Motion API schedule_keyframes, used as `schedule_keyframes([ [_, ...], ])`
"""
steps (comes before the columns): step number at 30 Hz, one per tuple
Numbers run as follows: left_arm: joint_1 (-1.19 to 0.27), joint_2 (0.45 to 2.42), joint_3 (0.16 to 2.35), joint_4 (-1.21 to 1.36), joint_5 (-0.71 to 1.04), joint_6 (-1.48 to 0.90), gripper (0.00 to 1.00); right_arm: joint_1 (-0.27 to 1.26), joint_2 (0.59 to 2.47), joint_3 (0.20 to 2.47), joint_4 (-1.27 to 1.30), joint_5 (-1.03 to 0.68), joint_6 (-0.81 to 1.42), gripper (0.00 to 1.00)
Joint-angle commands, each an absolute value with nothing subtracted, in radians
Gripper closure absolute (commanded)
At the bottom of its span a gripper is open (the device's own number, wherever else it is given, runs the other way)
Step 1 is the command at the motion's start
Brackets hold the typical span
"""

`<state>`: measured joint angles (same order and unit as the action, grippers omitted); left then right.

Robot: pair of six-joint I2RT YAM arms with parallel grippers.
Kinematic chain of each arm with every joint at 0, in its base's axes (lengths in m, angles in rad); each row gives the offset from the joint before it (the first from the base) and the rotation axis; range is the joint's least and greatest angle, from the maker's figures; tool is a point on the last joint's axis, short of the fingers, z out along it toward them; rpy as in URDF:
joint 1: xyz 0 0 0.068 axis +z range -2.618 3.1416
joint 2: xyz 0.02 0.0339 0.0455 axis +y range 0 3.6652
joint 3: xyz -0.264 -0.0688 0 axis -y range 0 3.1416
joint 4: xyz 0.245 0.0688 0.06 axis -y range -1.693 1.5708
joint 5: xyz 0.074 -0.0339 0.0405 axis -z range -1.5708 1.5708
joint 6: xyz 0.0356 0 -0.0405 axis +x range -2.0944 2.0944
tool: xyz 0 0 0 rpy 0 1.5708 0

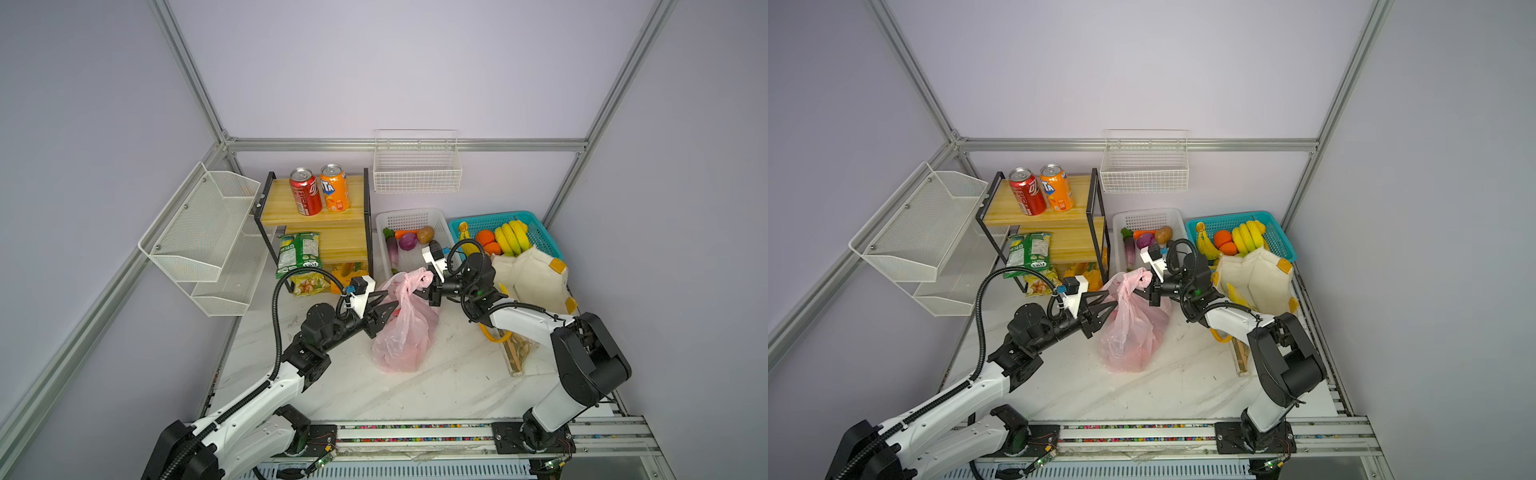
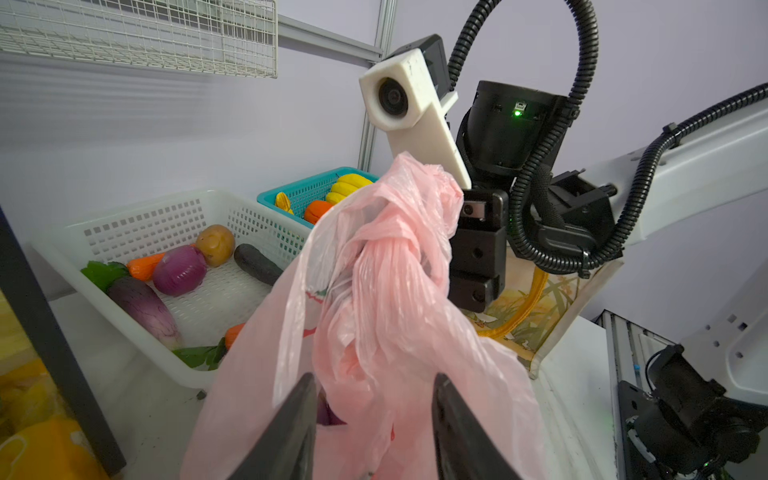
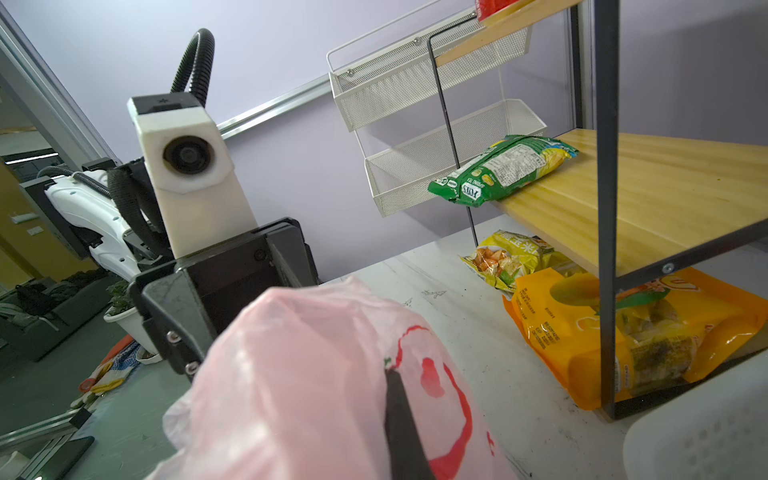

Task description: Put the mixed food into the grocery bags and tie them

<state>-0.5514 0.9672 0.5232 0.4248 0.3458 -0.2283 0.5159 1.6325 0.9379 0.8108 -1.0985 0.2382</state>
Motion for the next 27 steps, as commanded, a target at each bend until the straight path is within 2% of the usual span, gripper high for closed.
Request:
schedule_keyframes([
  [1,-0.541,0.989,0.562,0.438,0.356,-0.255,0.61,0.517,1.599,0.933,0.82,-1.119,0.21,1.0],
  [8,-0.538,1.045,0.663,0.284,0.256,-0.137,0.72,0.517,1.591,0.941,0.793,-1.119,0.195,1.0],
  [16,-0.538,1.08,0.669,0.346,0.28,-0.15,0.72,0.518,1.6,0.942,0.783,-1.127,0.187,1.0],
  [20,-0.53,1.04,0.651,0.381,0.308,-0.178,0.7,0.517,1.593,0.952,0.729,-1.122,0.148,1.0],
  [27,-0.494,1.015,0.633,0.472,0.372,-0.287,0.59,0.517,1.594,0.96,0.7,-1.118,0.129,1.0],
])
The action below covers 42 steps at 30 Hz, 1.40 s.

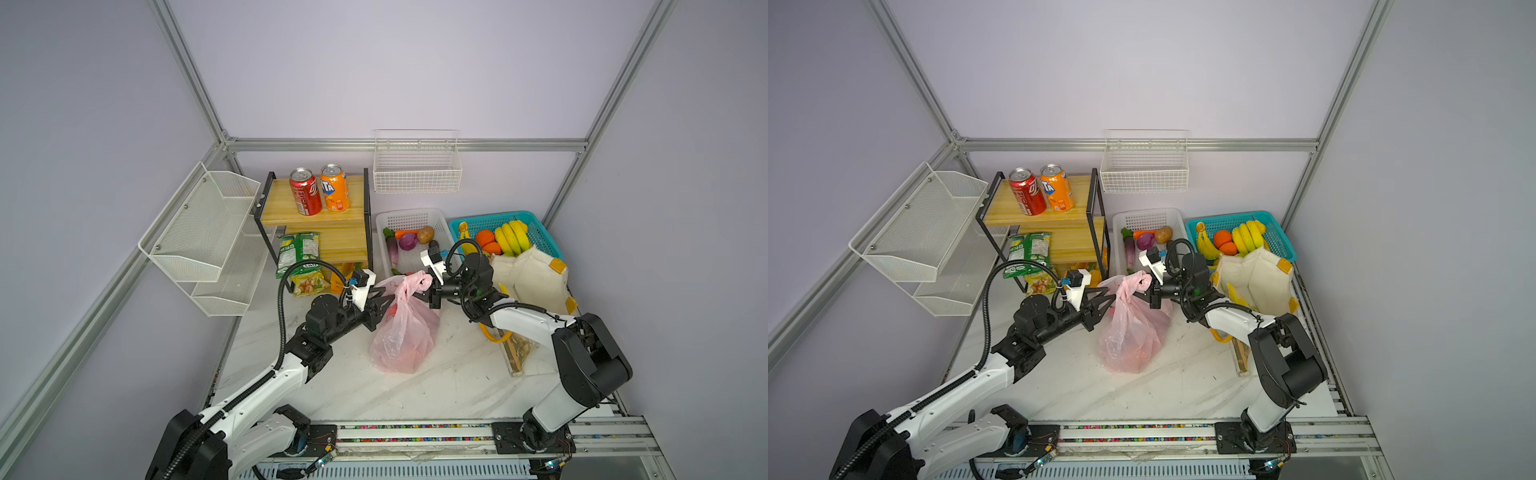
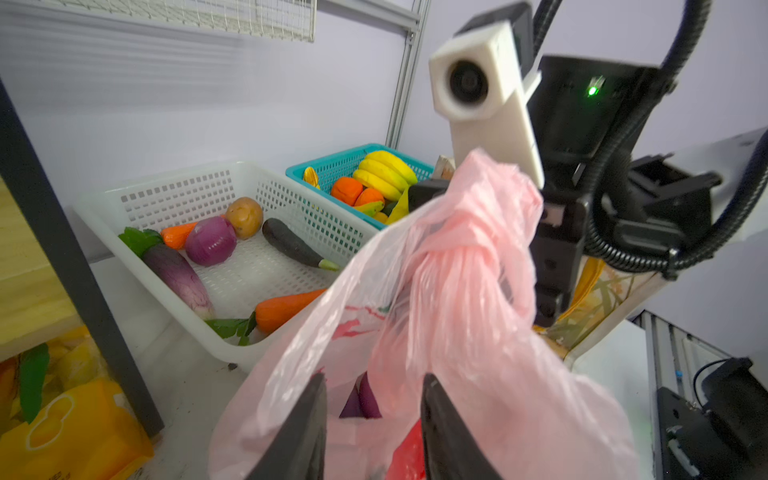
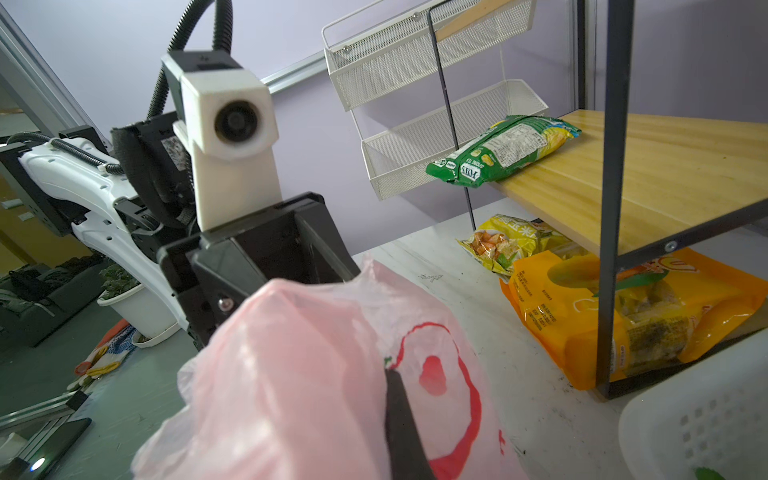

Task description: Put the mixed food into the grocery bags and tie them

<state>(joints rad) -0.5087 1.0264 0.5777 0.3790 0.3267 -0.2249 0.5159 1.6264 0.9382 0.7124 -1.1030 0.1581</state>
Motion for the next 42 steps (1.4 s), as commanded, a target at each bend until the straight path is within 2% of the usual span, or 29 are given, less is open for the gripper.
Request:
schedule_keyframes([
  [1,-0.491,1.017,0.636,0.474,0.375,-0.291,0.59,0.517,1.592,0.958,0.698,-1.118,0.129,1.0],
  [9,-0.486,1.089,0.73,0.354,0.329,-0.22,0.69,0.517,1.585,0.961,0.71,-1.117,0.142,1.0],
  [15,-0.49,1.154,0.742,0.371,0.398,-0.188,0.69,0.517,1.592,0.948,0.835,-1.094,0.248,1.0],
  [25,-0.505,1.16,0.694,0.387,0.423,-0.181,0.68,0.518,1.61,0.984,0.833,-1.013,0.284,1.0],
  [36,-0.564,1.12,0.652,0.391,0.406,-0.177,0.66,0.519,1.653,1.038,0.808,-1.02,0.265,1.0],
  [42,-0.608,1.159,0.667,0.43,0.382,-0.181,0.66,0.532,1.682,1.042,0.889,-1.025,0.321,1.0],
])
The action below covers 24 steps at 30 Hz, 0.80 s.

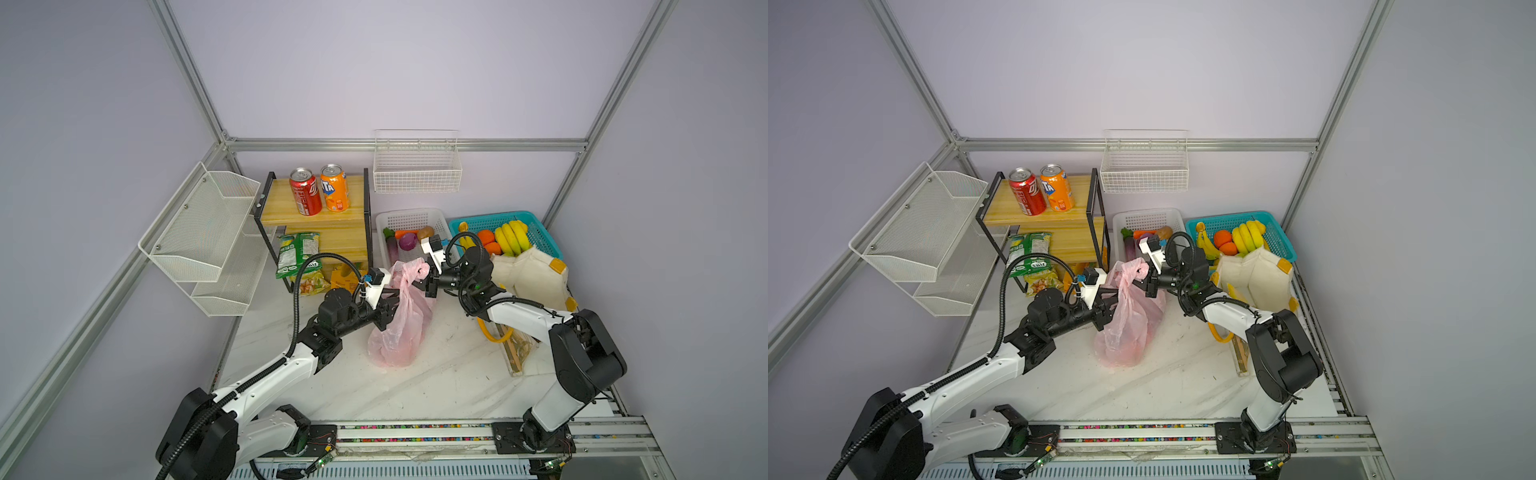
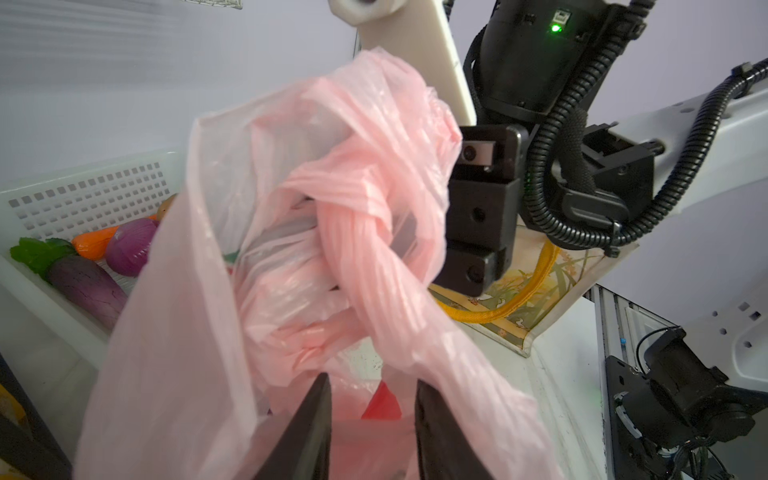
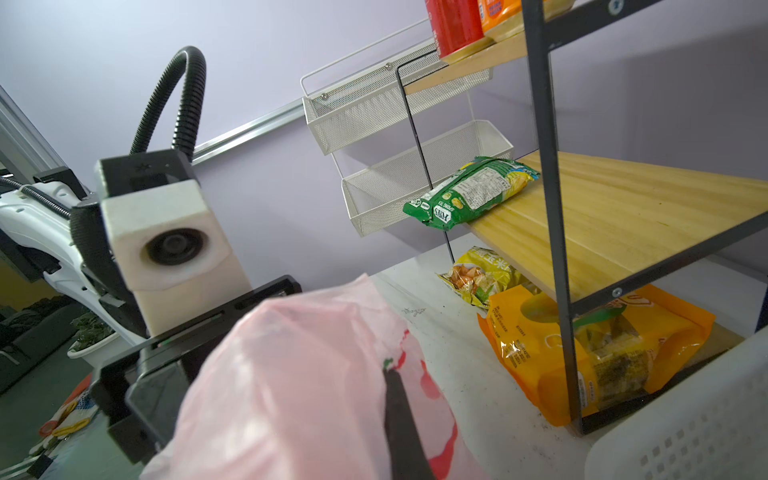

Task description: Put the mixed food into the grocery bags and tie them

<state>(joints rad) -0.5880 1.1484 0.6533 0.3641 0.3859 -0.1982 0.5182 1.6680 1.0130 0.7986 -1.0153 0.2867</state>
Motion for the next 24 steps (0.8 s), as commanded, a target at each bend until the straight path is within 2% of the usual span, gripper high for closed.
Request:
schedule_keyframes([
  [1,-0.615,1.171,0.671,0.435,0.377,-0.182,0.66,0.538,1.689,1.044,0.899,-1.028,0.329,1.0],
  [9,-0.62,1.229,0.67,0.488,0.338,-0.175,0.63,0.549,1.697,1.014,1.009,-1.076,0.399,1.0],
  [15,-0.618,1.234,0.623,0.564,0.3,-0.176,0.59,0.549,1.681,0.993,1.012,-1.114,0.397,1.0],
  [24,-0.613,1.19,0.59,0.548,0.278,-0.167,0.5,0.548,1.662,0.969,1.012,-1.121,0.391,1.0],
])
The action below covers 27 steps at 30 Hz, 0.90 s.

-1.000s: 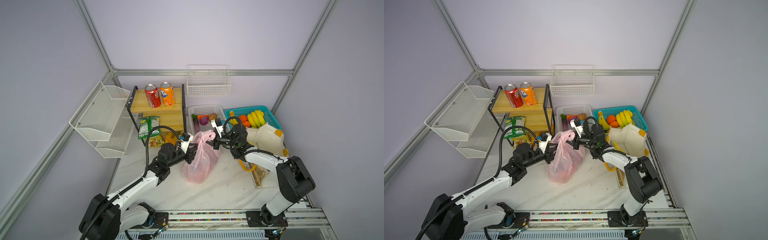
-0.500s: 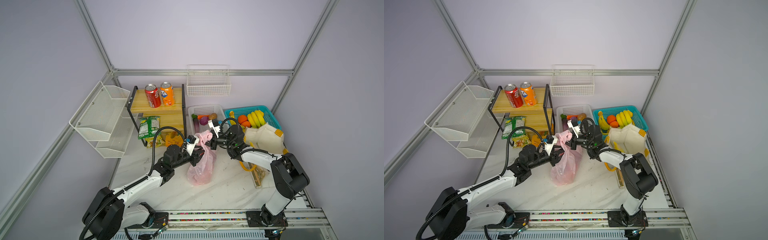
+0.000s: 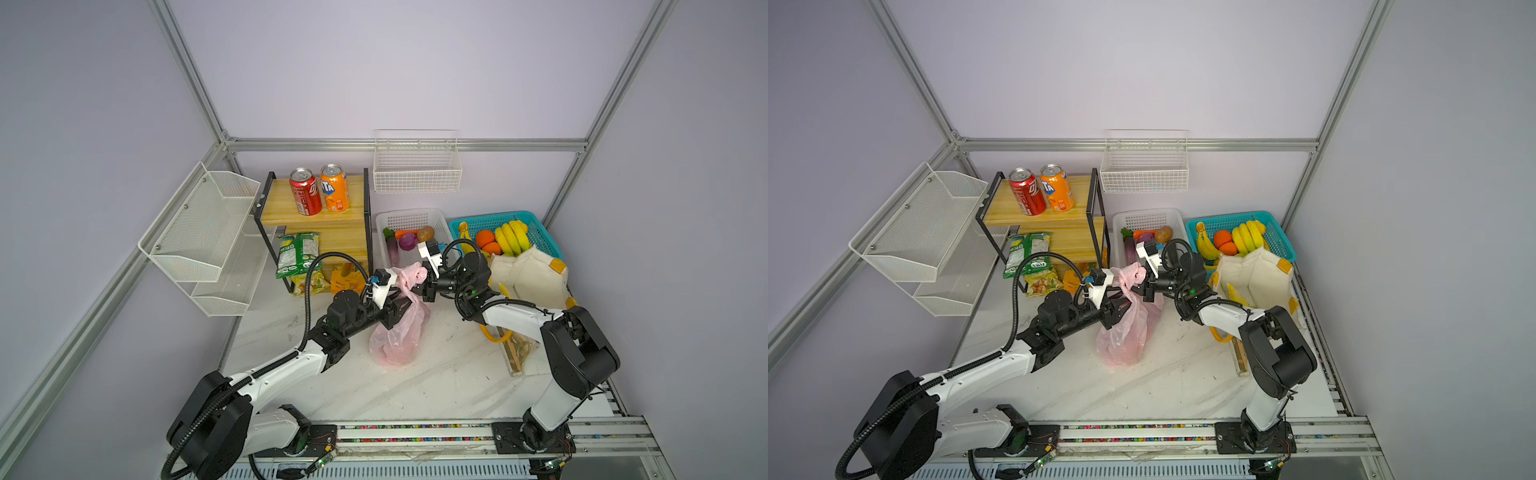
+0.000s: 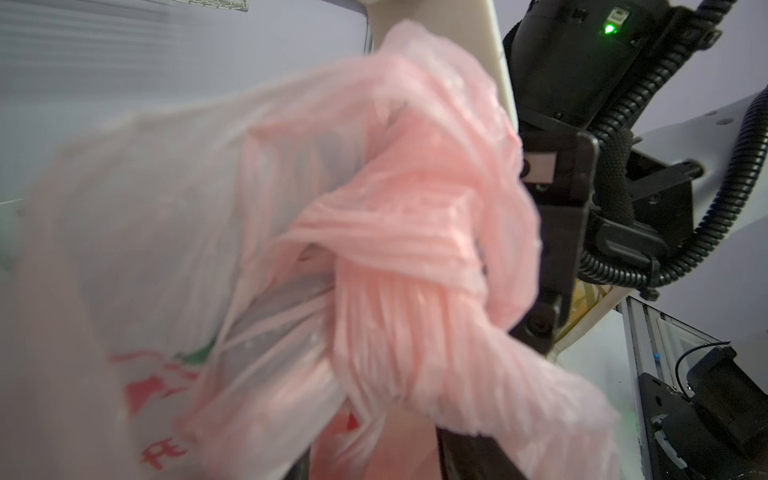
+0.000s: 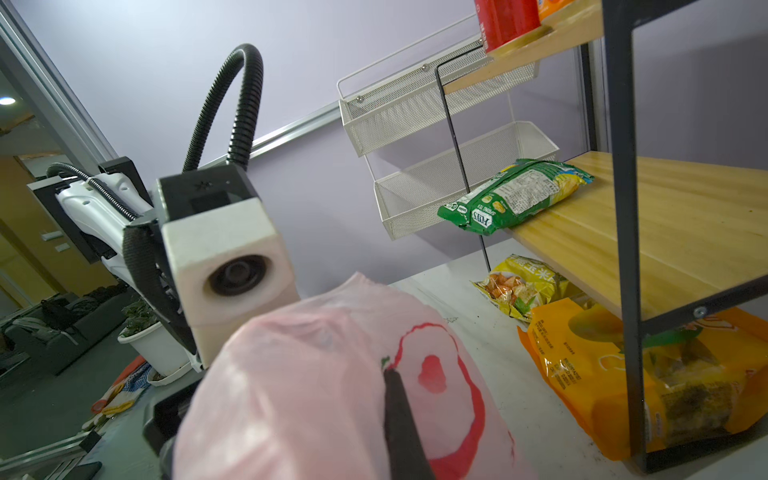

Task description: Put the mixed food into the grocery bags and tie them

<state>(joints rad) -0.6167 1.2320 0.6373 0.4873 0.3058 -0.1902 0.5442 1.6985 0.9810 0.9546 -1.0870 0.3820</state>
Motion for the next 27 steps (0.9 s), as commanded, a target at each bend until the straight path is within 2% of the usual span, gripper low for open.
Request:
schedule_keyframes([
  [1,-0.614,1.178,0.58,0.542,0.279,-0.166,0.48,0.546,1.663,0.967,1.012,-1.12,0.389,1.0],
  [11,-0.606,1.0,0.483,0.454,0.243,-0.12,0.36,0.526,1.671,0.976,1.012,-1.139,0.377,1.0],
  [15,-0.587,0.926,0.479,0.395,0.22,-0.079,0.36,0.525,1.677,0.978,1.011,-1.143,0.371,1.0],
  [17,-0.572,0.89,0.481,0.38,0.214,-0.062,0.41,0.525,1.679,0.979,1.011,-1.144,0.371,1.0],
  [22,-0.525,0.855,0.497,0.42,0.229,-0.06,0.62,0.525,1.687,0.983,1.012,-1.146,0.374,1.0],
  [27,-0.512,0.914,0.573,0.397,0.316,-0.024,0.66,0.525,1.692,0.993,1.011,-1.149,0.379,1.0],
])
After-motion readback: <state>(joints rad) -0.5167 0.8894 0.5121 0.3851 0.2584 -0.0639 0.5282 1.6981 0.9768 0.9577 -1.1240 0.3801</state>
